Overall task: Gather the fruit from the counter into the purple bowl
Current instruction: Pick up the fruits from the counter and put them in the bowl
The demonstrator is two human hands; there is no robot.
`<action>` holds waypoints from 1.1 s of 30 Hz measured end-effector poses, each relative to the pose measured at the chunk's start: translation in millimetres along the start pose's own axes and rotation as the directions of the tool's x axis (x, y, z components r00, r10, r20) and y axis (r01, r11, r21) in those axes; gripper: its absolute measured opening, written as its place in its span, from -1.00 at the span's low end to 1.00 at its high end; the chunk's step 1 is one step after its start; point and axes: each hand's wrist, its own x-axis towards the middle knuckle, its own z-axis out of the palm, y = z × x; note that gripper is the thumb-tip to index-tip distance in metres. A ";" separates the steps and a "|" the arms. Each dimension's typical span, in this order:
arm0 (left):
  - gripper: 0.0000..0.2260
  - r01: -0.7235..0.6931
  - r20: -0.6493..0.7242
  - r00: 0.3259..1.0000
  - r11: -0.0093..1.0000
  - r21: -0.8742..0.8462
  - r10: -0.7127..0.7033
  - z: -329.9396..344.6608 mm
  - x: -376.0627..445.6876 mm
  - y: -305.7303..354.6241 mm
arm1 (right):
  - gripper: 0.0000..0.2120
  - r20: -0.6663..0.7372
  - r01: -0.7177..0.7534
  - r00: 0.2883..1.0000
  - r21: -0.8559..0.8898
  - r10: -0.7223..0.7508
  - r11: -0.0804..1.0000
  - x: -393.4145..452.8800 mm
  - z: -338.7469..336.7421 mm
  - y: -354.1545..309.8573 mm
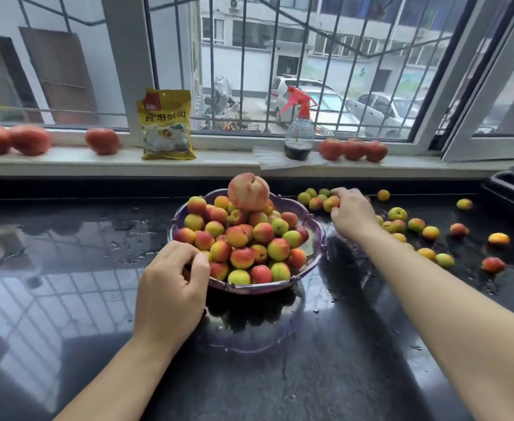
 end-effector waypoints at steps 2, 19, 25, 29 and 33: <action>-0.74 -0.011 -0.002 1.000 1.000 -0.007 0.011 0.3 0.0 -2.4 | -0.49 0.024 0.028 0.999 -0.123 -0.025 0.992 12.9 12.3 -4.7; -0.75 -0.016 0.000 1.000 1.000 -0.016 0.016 1.1 1.0 -3.2 | -0.74 -0.194 0.105 0.981 0.616 0.021 0.781 -16.7 -32.2 -46.5; -0.74 -0.010 0.014 1.000 1.000 -0.022 0.010 -1.9 -0.6 -1.5 | -0.82 0.000 0.241 0.964 0.426 -0.266 0.872 -63.0 -16.9 -98.7; -0.72 -0.013 0.027 1.000 0.999 -0.048 0.014 -4.2 -1.2 -1.8 | -0.81 -0.150 0.169 0.983 0.546 -0.103 0.820 -63.3 -18.4 -86.2; -0.71 -0.001 0.024 1.000 0.999 -0.050 0.002 -2.2 -0.5 -3.1 | -0.85 -0.149 -0.050 0.976 0.550 0.156 0.834 -43.4 -20.6 -31.1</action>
